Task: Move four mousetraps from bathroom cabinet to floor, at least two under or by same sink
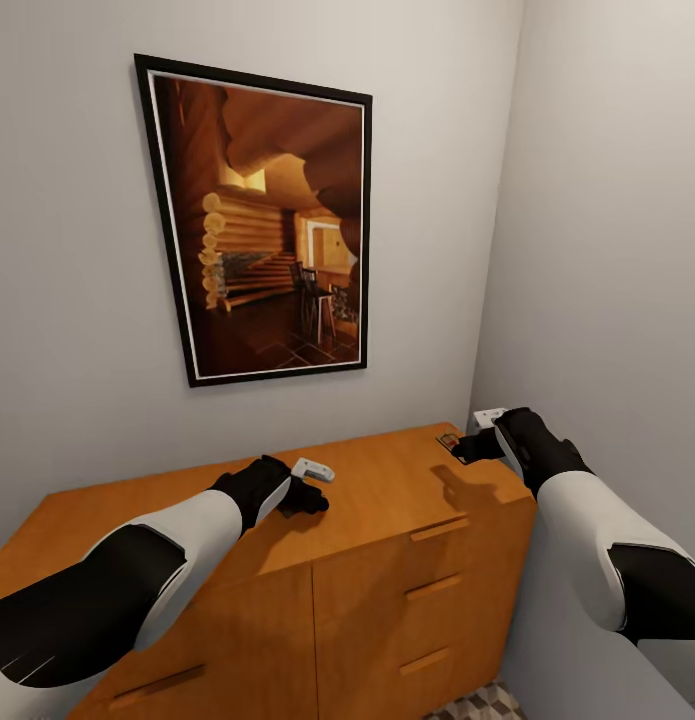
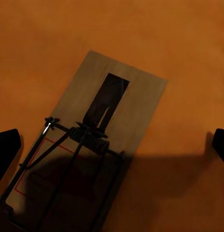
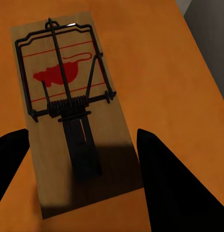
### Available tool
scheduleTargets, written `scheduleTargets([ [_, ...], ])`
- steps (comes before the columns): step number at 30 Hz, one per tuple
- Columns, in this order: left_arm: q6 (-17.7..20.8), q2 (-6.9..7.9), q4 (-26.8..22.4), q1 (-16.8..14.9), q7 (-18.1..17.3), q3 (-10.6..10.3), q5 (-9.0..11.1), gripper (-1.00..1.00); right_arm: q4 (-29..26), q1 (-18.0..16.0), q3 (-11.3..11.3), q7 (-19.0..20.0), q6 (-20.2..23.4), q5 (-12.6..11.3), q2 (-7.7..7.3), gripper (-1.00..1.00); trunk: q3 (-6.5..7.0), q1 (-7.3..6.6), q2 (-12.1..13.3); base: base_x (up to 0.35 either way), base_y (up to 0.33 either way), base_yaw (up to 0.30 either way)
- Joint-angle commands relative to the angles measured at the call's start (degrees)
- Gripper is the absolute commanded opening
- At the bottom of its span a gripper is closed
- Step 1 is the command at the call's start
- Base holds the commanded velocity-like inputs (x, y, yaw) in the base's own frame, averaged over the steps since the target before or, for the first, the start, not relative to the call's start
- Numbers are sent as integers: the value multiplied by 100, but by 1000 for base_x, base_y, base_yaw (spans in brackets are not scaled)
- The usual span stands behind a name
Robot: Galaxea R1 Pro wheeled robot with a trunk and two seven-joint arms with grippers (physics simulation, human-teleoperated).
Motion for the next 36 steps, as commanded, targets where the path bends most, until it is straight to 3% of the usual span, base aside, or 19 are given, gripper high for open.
scheduleTargets([
  [1, 24, 0, 11, 0, -10, -149, 29, 100, -9, -3, -33, 46, 20, 60, 3, -100, -10, 1, -3, 0, 0, 0],
  [30, 22, 0, 62, 0, -49, -147, 32, 100, 8, -3, -34, 45, 12, 60, 3, -100, -10, 1, -3, 0, 0, 0],
  [31, 22, 0, 63, 0, -50, -147, 32, -100, 17, -3, -33, 46, 12, 60, 3, -100, -10, 1, -3, 0, 0, 0],
  [36, 25, 0, 71, 0, -52, -147, 35, -100, 74, -3, -40, 45, 7, 60, 3, -100, -10, 1, -3, 0, 0, 0],
])
